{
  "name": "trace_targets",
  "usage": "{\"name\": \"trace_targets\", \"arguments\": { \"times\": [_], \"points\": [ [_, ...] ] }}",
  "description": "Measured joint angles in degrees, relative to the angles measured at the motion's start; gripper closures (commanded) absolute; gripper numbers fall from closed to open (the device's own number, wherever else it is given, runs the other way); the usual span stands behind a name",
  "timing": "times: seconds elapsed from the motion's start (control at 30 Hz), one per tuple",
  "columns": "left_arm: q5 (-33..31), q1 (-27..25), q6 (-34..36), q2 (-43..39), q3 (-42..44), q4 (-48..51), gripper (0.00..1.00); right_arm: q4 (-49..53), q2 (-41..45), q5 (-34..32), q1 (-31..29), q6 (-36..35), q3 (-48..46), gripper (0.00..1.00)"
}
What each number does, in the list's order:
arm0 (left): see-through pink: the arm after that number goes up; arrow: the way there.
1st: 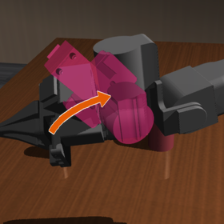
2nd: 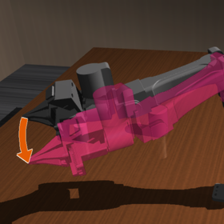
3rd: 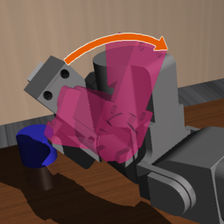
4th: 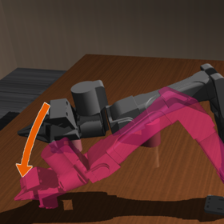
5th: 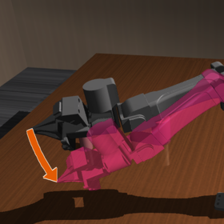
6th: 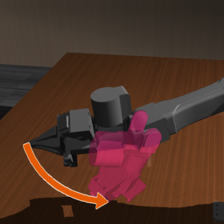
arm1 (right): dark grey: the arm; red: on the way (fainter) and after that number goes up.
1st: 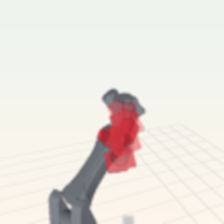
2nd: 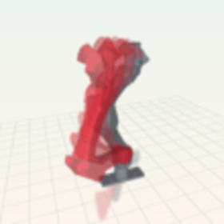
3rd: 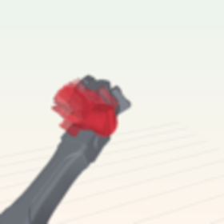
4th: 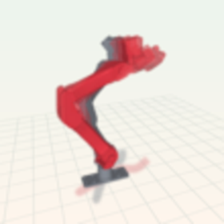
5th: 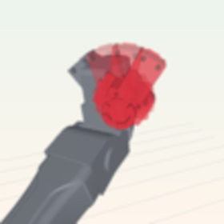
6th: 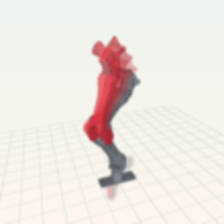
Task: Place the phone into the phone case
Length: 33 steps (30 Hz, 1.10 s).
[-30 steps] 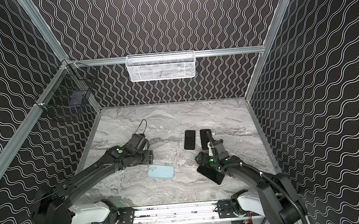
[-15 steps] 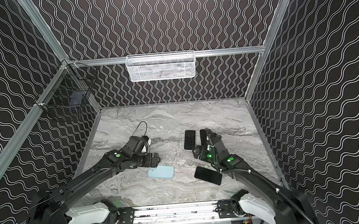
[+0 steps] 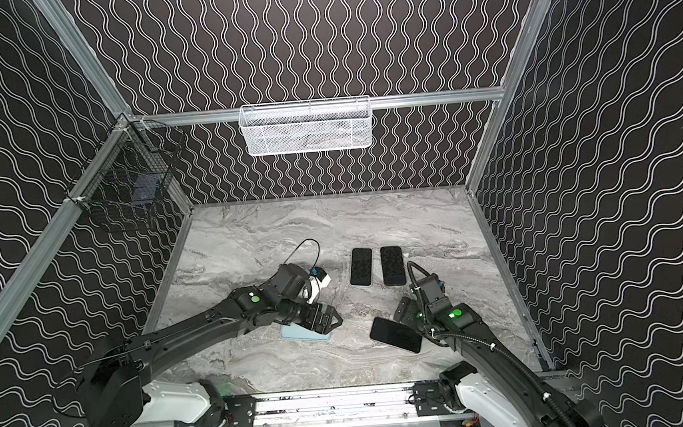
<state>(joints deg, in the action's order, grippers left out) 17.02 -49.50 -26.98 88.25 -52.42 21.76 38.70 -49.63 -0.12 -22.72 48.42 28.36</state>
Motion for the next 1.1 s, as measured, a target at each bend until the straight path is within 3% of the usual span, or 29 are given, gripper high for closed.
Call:
{"name": "trace_targets", "arguments": {
  "times": [0.2, 0.43, 0.83, 1.1],
  "points": [
    [-0.52, -0.02, -0.11, -0.96, 0.76, -1.16, 0.02, 3.78, -0.96, -2.29, -1.66, 1.77, 0.02, 0.10],
    [-1.97, -0.02, -0.37, -2.45, 2.36, -1.79, 0.02, 4.46, -8.52, -3.74, -5.49, 4.15, 0.39, 0.09],
    [-2.10, -0.07, -1.36, -2.78, 4.04, -4.15, 0.02, -1.88, -12.87, 3.78, -12.83, 8.28, 0.00, 0.06],
    [-4.83, 0.09, -1.40, -6.21, 5.01, -3.65, 0.02, -12.98, -23.26, 7.80, -21.62, 11.58, 4.68, 0.06]
  ]
}}
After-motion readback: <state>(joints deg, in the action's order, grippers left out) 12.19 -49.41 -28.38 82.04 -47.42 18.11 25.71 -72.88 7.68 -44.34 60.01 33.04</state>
